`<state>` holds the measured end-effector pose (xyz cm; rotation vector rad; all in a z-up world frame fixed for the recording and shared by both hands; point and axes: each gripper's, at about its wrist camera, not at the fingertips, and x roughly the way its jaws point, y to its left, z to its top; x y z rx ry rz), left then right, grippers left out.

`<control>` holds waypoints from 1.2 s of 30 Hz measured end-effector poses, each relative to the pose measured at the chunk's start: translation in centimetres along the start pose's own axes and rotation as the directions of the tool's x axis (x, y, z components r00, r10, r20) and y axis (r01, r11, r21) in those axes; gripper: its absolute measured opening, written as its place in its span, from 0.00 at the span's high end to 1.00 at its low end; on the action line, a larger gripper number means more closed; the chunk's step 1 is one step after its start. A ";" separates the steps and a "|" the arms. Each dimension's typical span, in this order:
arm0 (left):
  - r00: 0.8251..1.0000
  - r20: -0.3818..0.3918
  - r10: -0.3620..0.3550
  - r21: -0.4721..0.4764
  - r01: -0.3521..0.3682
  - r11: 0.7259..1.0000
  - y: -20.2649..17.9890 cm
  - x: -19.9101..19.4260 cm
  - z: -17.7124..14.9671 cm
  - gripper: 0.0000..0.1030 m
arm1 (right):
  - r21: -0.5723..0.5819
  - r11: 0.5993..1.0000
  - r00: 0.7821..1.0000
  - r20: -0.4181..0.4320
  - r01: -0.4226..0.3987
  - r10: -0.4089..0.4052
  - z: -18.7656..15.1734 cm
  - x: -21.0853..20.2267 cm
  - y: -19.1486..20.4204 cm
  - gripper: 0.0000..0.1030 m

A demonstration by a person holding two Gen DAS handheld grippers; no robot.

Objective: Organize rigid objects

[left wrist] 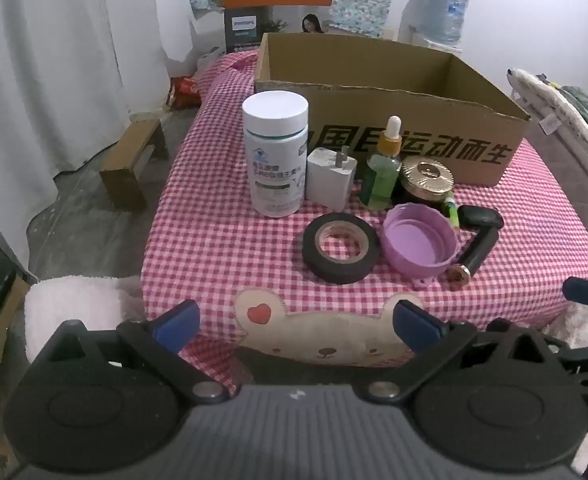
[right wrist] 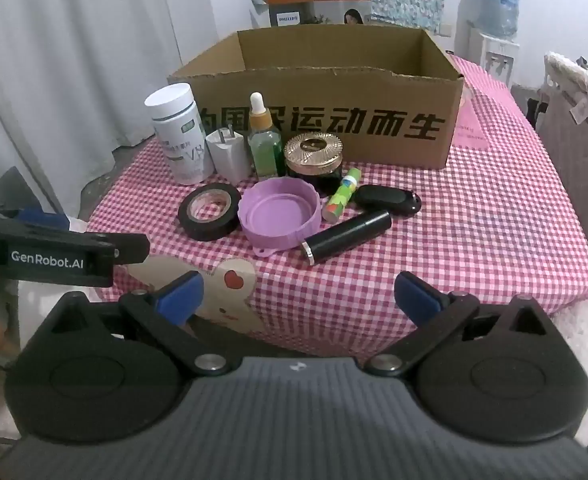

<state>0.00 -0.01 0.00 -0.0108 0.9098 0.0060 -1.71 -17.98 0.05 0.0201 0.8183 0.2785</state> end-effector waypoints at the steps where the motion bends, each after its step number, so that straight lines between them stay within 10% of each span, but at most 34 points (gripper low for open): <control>1: 1.000 -0.005 -0.011 -0.007 0.011 1.000 0.0 0.0 0.0 0.00 | 0.000 1.000 1.000 0.000 0.001 -0.001 0.0 0.0 0.0 0.01; 36: 1.000 -0.004 0.028 0.028 -0.028 0.999 -0.5 -0.4 0.2 0.00 | 0.026 0.999 1.000 0.014 0.019 -0.019 0.8 -0.5 -0.6 0.01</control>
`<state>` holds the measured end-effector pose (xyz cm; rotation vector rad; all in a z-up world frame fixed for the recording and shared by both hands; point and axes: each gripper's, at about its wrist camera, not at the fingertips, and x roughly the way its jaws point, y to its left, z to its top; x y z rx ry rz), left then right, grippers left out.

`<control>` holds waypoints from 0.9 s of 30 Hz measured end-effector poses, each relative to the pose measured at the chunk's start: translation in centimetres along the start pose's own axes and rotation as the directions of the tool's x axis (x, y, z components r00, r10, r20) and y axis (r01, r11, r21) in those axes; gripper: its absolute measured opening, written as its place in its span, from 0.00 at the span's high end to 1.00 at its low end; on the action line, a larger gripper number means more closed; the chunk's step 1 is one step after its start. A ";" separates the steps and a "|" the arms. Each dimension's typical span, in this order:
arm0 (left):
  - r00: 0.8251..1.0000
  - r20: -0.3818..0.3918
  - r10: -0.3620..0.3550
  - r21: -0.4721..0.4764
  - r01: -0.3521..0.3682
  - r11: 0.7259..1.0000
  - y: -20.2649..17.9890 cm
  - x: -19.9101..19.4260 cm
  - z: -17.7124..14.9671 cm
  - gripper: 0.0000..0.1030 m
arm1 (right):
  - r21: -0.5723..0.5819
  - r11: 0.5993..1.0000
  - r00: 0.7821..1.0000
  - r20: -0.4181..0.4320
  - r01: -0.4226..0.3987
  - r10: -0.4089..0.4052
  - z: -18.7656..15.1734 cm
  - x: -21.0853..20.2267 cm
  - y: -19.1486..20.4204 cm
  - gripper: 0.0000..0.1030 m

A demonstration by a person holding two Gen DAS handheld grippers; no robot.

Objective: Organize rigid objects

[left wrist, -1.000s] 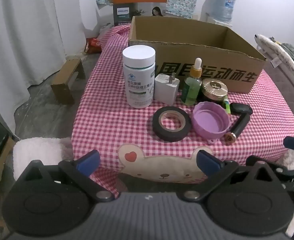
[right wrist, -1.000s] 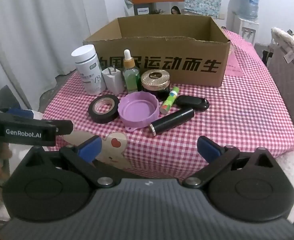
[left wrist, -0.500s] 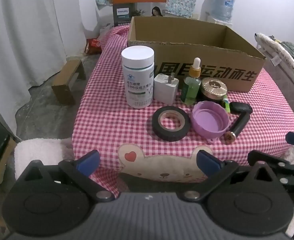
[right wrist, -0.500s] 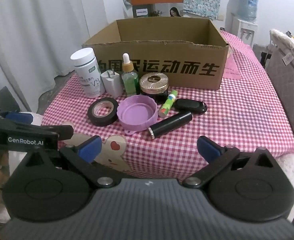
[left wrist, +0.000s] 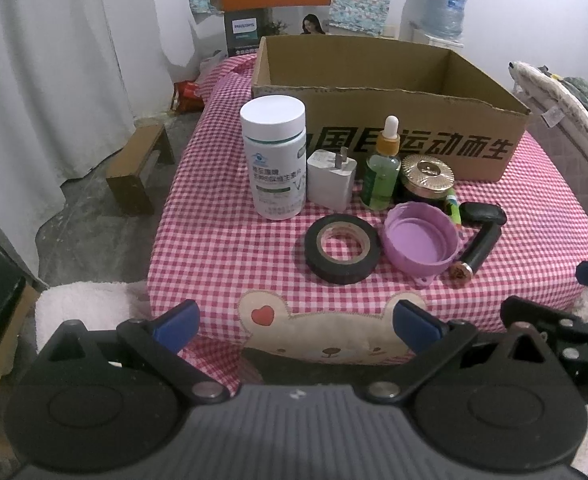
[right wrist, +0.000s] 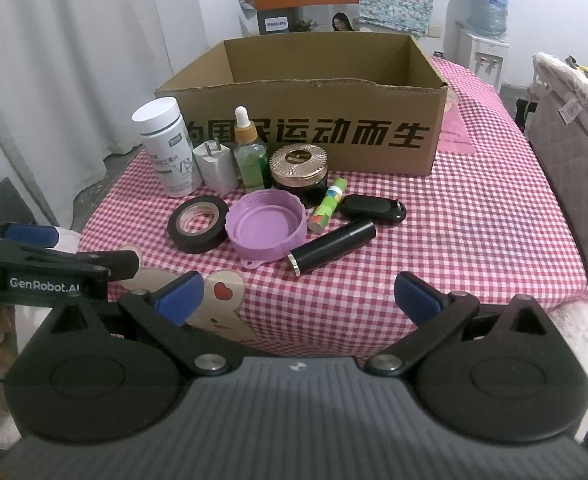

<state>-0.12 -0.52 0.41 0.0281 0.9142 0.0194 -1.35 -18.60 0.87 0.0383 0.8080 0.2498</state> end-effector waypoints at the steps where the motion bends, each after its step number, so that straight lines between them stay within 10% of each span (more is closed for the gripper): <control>1: 1.000 0.000 0.001 -0.001 -0.001 1.000 0.0 0.0 0.0 0.00 | -0.001 1.000 1.000 0.001 -0.001 0.001 0.0 0.0 0.0 0.01; 27: 1.000 -0.006 0.011 -0.004 -0.011 1.000 0.2 -0.3 -0.1 0.00 | -0.002 1.000 1.000 0.010 -0.016 0.016 0.1 -0.2 0.1 0.01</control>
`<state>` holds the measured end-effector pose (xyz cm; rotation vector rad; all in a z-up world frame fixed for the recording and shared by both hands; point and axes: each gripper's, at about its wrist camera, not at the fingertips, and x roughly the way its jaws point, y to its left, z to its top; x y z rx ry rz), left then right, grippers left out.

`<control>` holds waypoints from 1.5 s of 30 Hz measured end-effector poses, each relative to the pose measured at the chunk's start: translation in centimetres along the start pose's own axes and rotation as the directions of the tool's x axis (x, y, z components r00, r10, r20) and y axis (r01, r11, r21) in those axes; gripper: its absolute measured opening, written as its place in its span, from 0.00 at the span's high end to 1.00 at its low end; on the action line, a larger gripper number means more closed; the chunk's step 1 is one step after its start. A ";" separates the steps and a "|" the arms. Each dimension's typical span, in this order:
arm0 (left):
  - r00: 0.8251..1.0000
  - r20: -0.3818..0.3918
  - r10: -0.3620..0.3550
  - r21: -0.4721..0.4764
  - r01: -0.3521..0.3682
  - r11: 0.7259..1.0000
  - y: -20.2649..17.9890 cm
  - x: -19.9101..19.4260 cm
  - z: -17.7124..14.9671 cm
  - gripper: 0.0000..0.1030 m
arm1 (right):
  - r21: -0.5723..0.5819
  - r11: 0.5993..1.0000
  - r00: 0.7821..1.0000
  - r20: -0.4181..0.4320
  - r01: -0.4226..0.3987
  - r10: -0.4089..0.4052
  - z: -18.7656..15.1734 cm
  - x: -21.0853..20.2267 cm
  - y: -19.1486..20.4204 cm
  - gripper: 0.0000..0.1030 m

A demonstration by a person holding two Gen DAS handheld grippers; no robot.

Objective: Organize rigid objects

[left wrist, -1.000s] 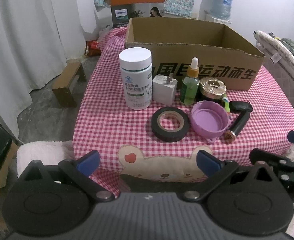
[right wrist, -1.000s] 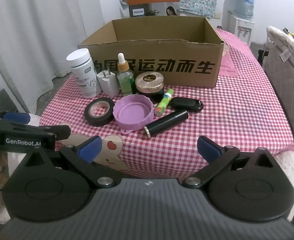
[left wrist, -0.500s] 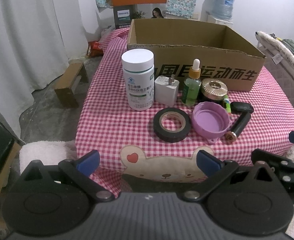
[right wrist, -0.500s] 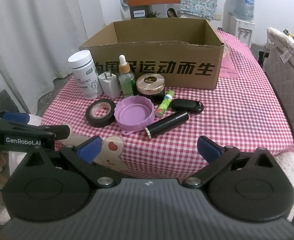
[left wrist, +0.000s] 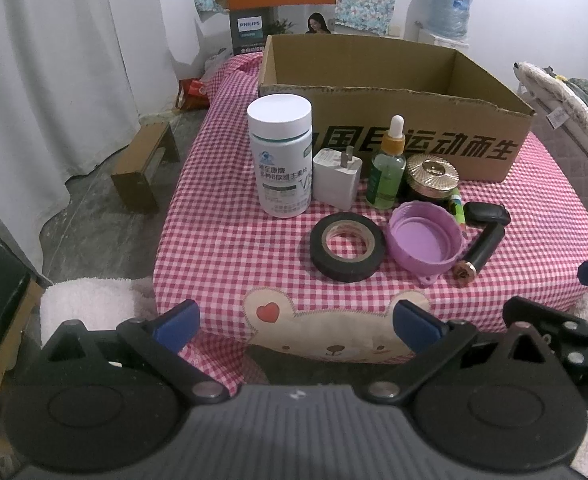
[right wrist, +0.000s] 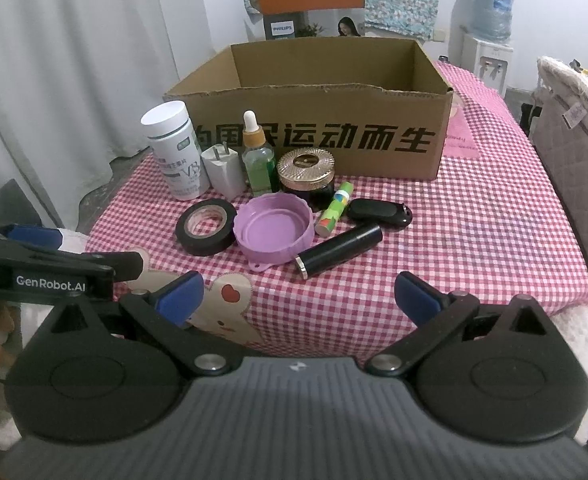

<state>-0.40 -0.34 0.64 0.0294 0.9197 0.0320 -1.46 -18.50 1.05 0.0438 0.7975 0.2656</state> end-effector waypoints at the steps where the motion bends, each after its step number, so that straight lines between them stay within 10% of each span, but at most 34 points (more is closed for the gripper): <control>1: 1.000 -0.001 0.000 -0.001 0.000 1.000 0.0 0.0 0.0 0.00 | 0.001 1.000 1.000 0.000 0.000 0.000 0.0 0.0 0.0 0.01; 45: 1.000 0.012 -0.025 0.009 0.024 1.000 0.1 0.9 0.5 0.00 | 0.008 1.000 1.000 0.008 0.007 -0.007 0.3 0.5 -0.4 0.01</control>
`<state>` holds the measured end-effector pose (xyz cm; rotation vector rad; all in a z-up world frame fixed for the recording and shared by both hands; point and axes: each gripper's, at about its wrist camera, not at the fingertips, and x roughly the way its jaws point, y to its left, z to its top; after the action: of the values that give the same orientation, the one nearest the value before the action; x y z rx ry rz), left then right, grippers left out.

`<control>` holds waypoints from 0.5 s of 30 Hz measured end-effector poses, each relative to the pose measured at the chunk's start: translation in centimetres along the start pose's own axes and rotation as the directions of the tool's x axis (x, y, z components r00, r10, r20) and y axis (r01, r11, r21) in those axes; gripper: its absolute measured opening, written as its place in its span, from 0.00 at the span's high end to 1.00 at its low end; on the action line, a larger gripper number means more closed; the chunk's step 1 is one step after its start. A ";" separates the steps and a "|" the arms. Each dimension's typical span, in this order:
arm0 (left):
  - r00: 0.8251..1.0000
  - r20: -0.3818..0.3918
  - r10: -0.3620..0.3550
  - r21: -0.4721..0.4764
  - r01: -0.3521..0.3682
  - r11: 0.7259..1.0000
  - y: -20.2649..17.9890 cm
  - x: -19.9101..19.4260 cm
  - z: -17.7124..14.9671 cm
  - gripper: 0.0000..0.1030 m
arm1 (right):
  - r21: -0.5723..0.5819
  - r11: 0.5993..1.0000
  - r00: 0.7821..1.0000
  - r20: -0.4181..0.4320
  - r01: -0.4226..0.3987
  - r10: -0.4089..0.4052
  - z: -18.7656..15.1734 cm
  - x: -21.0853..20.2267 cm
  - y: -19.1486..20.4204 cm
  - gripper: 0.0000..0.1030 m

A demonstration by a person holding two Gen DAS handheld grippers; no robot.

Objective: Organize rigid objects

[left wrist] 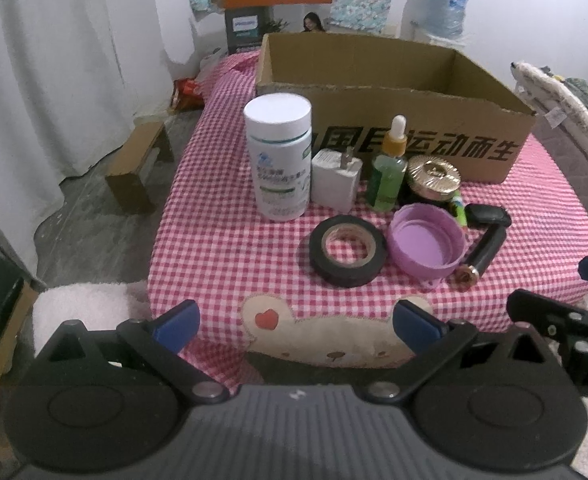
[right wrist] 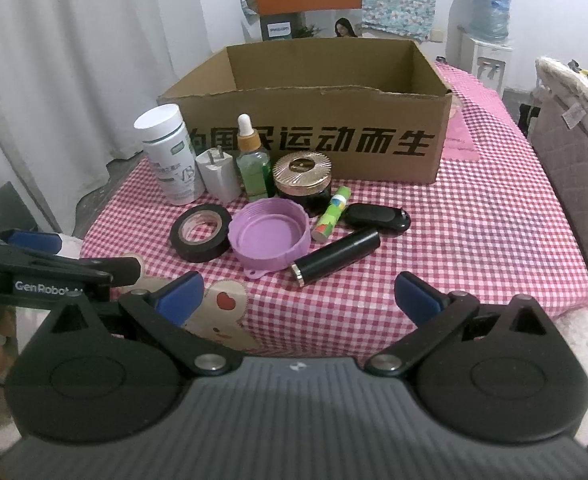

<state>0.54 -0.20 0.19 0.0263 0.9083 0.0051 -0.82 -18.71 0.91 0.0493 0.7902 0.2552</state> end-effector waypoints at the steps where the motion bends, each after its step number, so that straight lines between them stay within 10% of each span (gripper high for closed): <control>1: 1.000 0.008 -0.006 0.006 0.006 1.000 -0.1 -0.1 0.1 0.00 | 0.005 1.000 1.000 0.005 -0.005 0.005 0.1 -0.1 -0.3 0.01; 8: 0.979 0.125 -0.160 0.128 0.144 0.981 -1.6 -1.1 0.7 0.00 | 0.069 0.997 0.998 0.064 -0.030 0.026 1.4 -1.3 -3.1 0.01; 15: 0.920 0.184 -0.347 0.309 0.281 0.909 -4.9 -1.2 1.0 0.03 | 0.164 0.985 0.996 0.076 -0.058 0.046 2.5 -1.0 -6.6 0.01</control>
<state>0.57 -5.15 1.62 0.1381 0.6609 -0.4225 1.59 -25.19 2.46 0.2349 0.7375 0.2351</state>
